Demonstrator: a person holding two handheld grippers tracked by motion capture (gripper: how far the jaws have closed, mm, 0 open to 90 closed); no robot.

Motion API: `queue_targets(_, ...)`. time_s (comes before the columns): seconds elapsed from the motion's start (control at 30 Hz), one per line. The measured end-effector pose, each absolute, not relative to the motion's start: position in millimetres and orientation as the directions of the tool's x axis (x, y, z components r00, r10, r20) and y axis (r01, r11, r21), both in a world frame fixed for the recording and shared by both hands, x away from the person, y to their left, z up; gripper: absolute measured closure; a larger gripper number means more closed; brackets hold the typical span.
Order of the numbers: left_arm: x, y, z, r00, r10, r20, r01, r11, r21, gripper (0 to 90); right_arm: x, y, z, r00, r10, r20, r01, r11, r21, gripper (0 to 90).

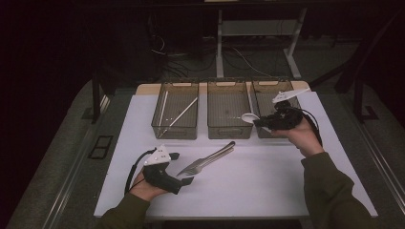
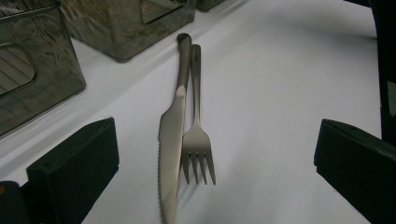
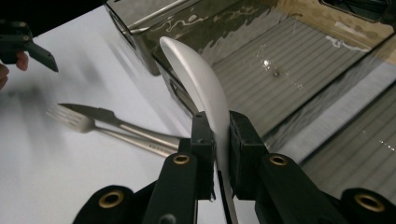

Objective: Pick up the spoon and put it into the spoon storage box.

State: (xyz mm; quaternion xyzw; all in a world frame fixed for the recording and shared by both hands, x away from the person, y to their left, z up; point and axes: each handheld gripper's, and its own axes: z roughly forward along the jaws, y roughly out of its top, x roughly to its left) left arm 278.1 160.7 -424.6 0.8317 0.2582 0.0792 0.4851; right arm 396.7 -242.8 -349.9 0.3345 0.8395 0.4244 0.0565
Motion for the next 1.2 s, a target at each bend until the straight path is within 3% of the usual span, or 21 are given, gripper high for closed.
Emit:
queue_targets(0.63, 277.2, 159.0, -424.6, 0.86, 0.496, -0.119, 0.347, -0.398, 0.849, 0.0, 442.2, -197.0, -353.8, -0.748, 0.631, 0.205, 0.546, 0.411, 0.73, 81.3)
queue_targets(1.2, 276.5, 158.8, -423.8, 0.863, 0.492, -0.112, 0.338, -0.401, 0.852, 0.0, 456.3, -154.5, -361.9, -0.761, 0.618, 0.197, 0.545, 0.445, 0.711, 81.3)
